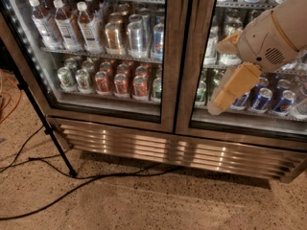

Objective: Open left fridge door

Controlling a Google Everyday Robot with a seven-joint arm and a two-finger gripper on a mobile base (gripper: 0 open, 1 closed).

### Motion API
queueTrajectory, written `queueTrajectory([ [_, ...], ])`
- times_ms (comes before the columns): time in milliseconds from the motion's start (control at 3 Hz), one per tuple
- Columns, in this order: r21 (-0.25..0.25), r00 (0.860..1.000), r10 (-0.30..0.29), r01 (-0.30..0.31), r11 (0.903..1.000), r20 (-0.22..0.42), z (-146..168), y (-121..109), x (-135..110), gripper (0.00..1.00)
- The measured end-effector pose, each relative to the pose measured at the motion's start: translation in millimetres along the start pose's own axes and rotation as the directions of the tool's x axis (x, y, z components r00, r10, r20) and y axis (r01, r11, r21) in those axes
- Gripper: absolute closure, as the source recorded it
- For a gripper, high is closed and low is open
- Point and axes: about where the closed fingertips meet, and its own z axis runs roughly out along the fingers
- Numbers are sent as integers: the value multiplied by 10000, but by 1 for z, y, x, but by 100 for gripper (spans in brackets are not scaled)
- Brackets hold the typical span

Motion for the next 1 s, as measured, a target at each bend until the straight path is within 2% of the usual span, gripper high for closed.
queueTrajectory([
  [333,-87,10000,26,-25,10000,75,2,2,-3,0],
  [667,-9,9993,-204,205,9998,307,5,4,-8,0],
  [1000,191,9888,-325,300,9994,1460,22,-3,-27,0],
])
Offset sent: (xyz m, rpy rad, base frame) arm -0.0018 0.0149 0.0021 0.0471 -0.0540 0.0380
